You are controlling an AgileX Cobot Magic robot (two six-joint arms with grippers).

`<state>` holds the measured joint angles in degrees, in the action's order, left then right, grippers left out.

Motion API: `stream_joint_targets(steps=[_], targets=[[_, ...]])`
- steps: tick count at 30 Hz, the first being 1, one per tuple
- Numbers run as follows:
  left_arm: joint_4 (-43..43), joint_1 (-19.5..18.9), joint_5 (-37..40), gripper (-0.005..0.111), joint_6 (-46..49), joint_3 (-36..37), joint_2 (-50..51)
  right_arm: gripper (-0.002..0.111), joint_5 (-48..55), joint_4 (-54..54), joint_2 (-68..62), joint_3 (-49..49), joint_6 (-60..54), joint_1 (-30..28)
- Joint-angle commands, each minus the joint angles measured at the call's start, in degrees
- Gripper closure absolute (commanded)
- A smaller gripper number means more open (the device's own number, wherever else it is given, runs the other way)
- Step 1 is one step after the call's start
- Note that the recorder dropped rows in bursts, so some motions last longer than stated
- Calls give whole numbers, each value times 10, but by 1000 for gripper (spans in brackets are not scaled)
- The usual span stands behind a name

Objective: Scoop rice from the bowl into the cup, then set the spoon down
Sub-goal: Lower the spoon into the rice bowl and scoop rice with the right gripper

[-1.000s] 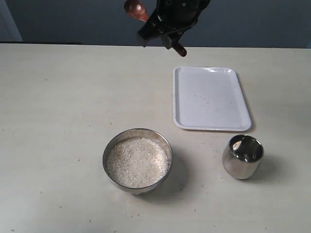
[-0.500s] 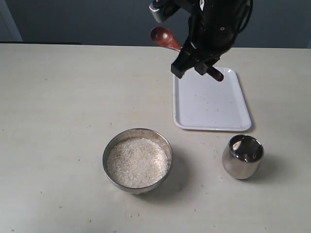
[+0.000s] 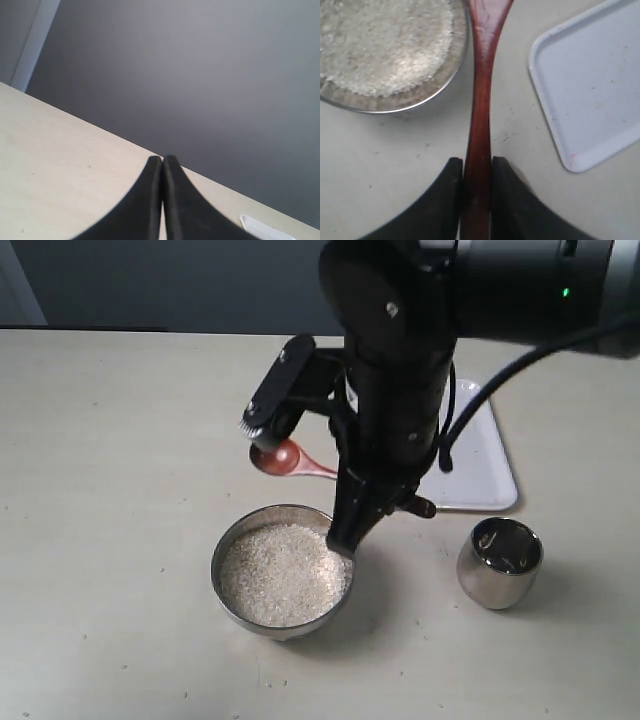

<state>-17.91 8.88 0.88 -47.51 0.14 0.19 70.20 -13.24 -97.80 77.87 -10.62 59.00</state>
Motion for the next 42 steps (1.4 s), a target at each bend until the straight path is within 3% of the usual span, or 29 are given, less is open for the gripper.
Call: stream_joint_targets(steps=[1,14,42], targets=[[-2,4,-4,106,1,-1,-2,109,-2,-47,3,-35,17,45],[-2,4,-4,106,1,-1,-2,109,-2,-139,3,-85,54,96],[-2,4,-4,106,1,-1,-2,109,-2,-131,-81,-85,56,125]])
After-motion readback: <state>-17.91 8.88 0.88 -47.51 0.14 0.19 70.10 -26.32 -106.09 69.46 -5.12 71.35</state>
